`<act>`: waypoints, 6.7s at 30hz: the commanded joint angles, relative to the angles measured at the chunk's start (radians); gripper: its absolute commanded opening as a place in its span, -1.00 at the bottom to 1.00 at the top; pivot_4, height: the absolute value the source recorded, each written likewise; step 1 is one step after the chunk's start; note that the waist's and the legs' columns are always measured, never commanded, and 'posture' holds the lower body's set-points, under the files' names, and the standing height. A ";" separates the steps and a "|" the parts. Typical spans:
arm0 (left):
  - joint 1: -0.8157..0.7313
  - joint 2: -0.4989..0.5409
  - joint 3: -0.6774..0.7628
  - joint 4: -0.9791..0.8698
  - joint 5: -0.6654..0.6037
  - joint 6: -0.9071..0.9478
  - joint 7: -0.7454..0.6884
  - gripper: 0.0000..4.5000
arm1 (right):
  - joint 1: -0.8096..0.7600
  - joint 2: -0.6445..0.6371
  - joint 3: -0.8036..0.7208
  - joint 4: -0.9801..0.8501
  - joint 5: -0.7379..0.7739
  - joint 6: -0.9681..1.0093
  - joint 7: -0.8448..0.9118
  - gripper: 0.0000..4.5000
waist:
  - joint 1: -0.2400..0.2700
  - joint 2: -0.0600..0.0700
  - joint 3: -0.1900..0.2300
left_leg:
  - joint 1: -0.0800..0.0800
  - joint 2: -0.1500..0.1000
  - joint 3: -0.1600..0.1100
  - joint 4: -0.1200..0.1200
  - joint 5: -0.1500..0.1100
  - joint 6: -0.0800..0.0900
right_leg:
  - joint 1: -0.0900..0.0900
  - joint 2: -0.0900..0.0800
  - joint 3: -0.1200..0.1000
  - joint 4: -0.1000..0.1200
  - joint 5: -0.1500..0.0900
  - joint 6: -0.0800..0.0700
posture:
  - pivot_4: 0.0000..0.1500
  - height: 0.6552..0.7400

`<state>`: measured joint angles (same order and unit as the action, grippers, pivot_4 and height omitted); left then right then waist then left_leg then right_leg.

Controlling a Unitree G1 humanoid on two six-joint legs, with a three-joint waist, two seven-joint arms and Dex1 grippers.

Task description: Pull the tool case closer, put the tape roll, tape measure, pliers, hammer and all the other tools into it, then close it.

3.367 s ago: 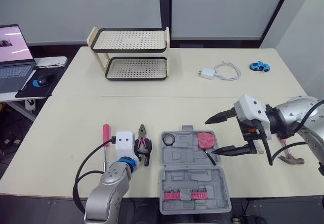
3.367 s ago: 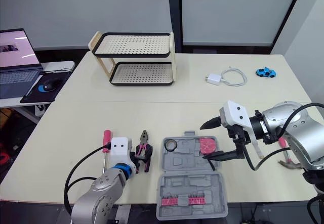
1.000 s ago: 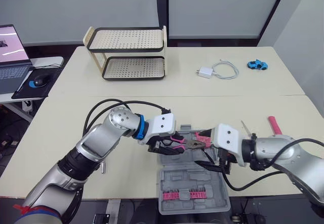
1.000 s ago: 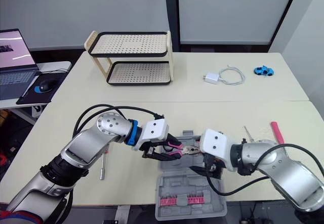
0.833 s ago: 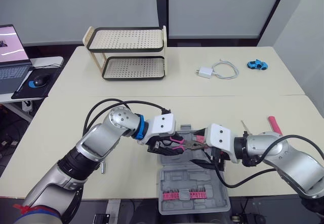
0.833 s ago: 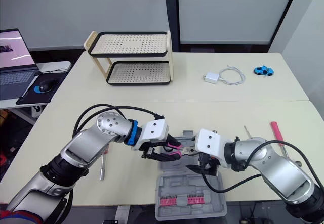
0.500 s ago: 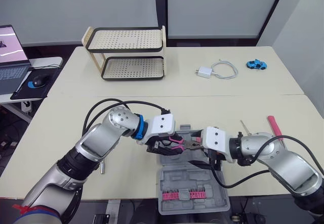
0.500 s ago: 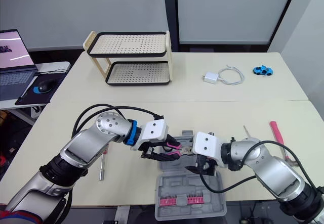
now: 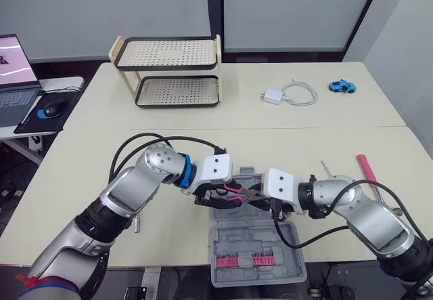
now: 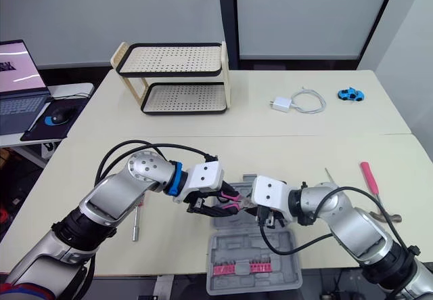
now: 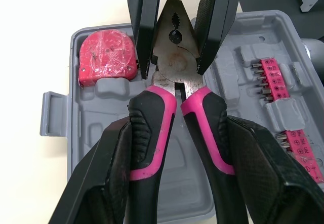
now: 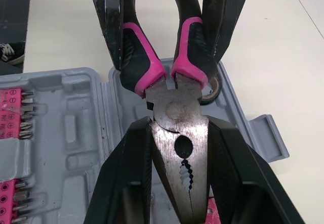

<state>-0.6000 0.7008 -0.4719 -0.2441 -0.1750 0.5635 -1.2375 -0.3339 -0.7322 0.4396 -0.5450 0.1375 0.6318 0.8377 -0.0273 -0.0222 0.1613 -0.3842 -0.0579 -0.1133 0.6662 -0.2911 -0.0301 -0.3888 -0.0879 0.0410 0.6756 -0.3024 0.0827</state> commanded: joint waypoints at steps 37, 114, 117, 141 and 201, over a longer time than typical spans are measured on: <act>0.537 0.168 0.474 0.100 -0.166 -0.635 -0.122 1.00 | -0.254 -0.081 0.068 0.250 -0.129 -0.124 0.349 -0.48 | -0.003 0.001 0.001 | 0.001 0.001 0.001 -0.001 -0.002 0.003 | -0.001 -0.001 0.000 0.001 0.000 0.000 | 1.00 1.00; 0.540 0.134 0.419 0.024 -0.137 -0.558 -0.007 1.00 | -0.129 0.243 0.140 0.457 -0.254 -0.120 0.106 -0.98 | -0.005 0.002 -0.001 | 0.004 0.001 0.000 -0.001 -0.001 0.002 | 0.000 0.000 0.000 0.002 0.000 0.000 | 1.00 1.00; 0.561 0.140 0.431 0.018 -0.145 -0.539 0.000 1.00 | -0.114 0.250 0.063 0.363 -0.196 -0.117 0.106 -0.98 | -0.006 0.002 -0.001 | 0.004 0.001 0.000 -0.001 -0.001 0.002 | 0.000 0.000 0.000 0.003 0.000 0.000 | 1.00 1.00; 0.664 0.099 0.304 0.066 0.023 -0.423 0.125 -0.77 | 0.592 -0.169 -0.500 0.032 -0.052 -0.277 0.128 -1.00 | 0.000 0.002 0.000 | 0.004 0.001 0.002 -0.002 -0.002 0.003 | 0.003 0.000 0.000 0.001 0.000 0.000 | 1.00 1.00; 0.389 -0.199 0.112 0.323 0.240 -0.515 0.253 -0.98 | 0.241 0.065 -0.177 0.347 -0.164 -0.319 0.122 -1.00 | 0.007 0.004 -0.002 | 0.007 0.000 0.001 0.000 -0.001 0.002 | 0.005 -0.001 0.000 0.002 0.000 0.000 | 1.00 1.00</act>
<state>-0.1932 0.5405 -0.3334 0.0806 0.0605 0.0636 -1.0095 -0.0678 -0.7023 0.2270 -0.1556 -0.0593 0.3378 0.9515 -0.0203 -0.0180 0.1591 -0.3777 -0.0581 -0.1120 0.6659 -0.2925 -0.0277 -0.3841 -0.0889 0.0415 0.6779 -0.3025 0.0827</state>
